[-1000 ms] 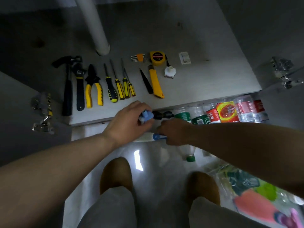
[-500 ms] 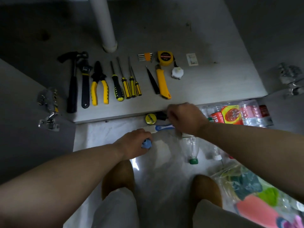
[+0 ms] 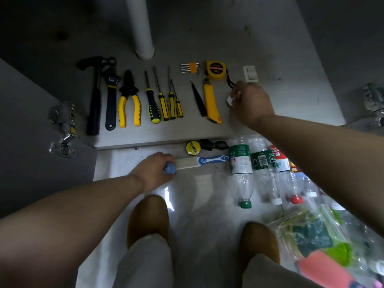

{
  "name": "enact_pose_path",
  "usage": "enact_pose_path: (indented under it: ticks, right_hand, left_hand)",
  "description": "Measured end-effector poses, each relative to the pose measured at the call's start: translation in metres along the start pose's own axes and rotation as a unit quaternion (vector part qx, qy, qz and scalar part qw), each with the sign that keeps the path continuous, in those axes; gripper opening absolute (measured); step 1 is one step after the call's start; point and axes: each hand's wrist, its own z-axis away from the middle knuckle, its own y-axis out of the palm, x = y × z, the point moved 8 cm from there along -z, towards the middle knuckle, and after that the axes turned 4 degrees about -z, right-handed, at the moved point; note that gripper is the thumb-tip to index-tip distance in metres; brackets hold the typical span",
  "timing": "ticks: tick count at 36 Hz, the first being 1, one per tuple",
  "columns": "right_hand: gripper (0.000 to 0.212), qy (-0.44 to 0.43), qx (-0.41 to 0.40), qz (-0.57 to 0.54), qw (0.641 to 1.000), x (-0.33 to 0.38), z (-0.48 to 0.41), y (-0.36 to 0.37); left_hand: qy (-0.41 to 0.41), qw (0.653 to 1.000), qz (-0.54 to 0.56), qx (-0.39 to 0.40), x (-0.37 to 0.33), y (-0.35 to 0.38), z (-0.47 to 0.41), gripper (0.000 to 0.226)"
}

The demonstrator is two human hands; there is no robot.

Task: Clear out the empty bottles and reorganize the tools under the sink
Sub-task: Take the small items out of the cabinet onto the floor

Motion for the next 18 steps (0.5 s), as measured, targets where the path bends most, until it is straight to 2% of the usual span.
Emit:
enact_pose_path:
  ticks: [4, 8, 11, 14, 18]
  right_hand:
    - [0.011, -0.035, 0.023, -0.084, 0.996, 0.005, 0.035, -0.012]
    - [0.016, -0.079, 0.065, -0.174, 0.979, 0.026, 0.085, -0.014]
    - [0.014, -0.108, 0.151, -0.154, 0.971, 0.039, 0.113, 0.013]
    - [0.006, -0.144, 0.238, -0.088, 0.957, 0.045, 0.136, 0.055]
    - [0.007, -0.124, 0.278, -0.018, 0.952, 0.035, 0.149, 0.099]
  left_hand:
    - [-0.079, 0.990, 0.094, -0.067, 0.022, -0.013, -0.011, 0.021]
    - [-0.140, 0.976, 0.147, -0.080, 0.033, -0.011, -0.023, 0.024]
    - [-0.180, 0.965, 0.173, -0.086, 0.035, -0.005, -0.025, 0.035]
    - [-0.199, 0.941, 0.260, -0.090, 0.035, 0.001, -0.022, 0.046]
    - [-0.176, 0.902, 0.388, -0.067, 0.028, 0.004, -0.014, 0.044]
